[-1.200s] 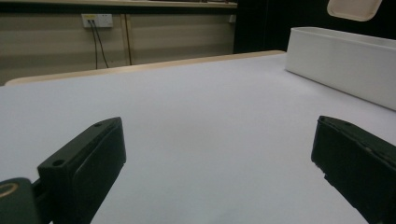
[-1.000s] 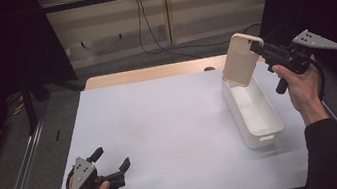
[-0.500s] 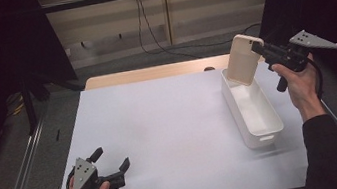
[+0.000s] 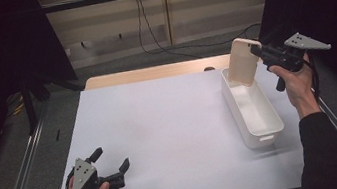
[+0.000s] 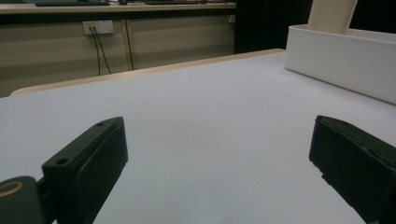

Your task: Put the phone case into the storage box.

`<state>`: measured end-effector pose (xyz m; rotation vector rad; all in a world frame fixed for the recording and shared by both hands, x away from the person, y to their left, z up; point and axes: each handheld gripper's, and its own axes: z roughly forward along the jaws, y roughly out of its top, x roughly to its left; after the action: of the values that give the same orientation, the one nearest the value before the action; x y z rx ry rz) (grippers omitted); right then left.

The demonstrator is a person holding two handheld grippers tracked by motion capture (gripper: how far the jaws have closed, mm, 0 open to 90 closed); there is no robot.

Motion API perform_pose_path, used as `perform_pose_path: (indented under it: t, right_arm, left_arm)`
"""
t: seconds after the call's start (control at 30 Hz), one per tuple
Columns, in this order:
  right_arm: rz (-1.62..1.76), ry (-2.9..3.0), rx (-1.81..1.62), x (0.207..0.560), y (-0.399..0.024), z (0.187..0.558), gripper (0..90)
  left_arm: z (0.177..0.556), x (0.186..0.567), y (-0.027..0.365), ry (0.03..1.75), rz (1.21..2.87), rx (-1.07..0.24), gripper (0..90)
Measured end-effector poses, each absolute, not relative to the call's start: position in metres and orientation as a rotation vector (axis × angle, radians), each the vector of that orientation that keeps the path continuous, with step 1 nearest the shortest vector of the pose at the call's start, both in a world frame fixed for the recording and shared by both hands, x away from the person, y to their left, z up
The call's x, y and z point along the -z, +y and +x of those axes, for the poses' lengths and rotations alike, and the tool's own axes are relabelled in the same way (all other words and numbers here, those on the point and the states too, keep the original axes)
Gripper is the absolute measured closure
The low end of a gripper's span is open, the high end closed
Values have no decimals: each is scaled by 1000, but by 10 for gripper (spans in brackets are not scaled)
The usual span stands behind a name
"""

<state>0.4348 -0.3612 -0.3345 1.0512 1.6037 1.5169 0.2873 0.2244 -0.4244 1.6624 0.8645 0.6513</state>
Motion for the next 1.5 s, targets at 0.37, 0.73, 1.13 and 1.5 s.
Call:
perform_pose_path:
  t: [0.37,0.73,1.13,1.5]
  right_arm:
    - [1064,1641,-1503,353,-358,450,807]
    - [1080,1654,-1474,365,-359,461,807]
    - [1086,1670,-1439,376,-360,468,806]
    - [1081,1677,-1450,385,-356,474,806]
  left_arm:
    - [290,425,227,872,1664,-661,39]
    - [293,426,230,898,1662,-669,39]
    - [294,426,233,910,1660,-681,39]
    - [294,426,232,905,1667,-684,38]
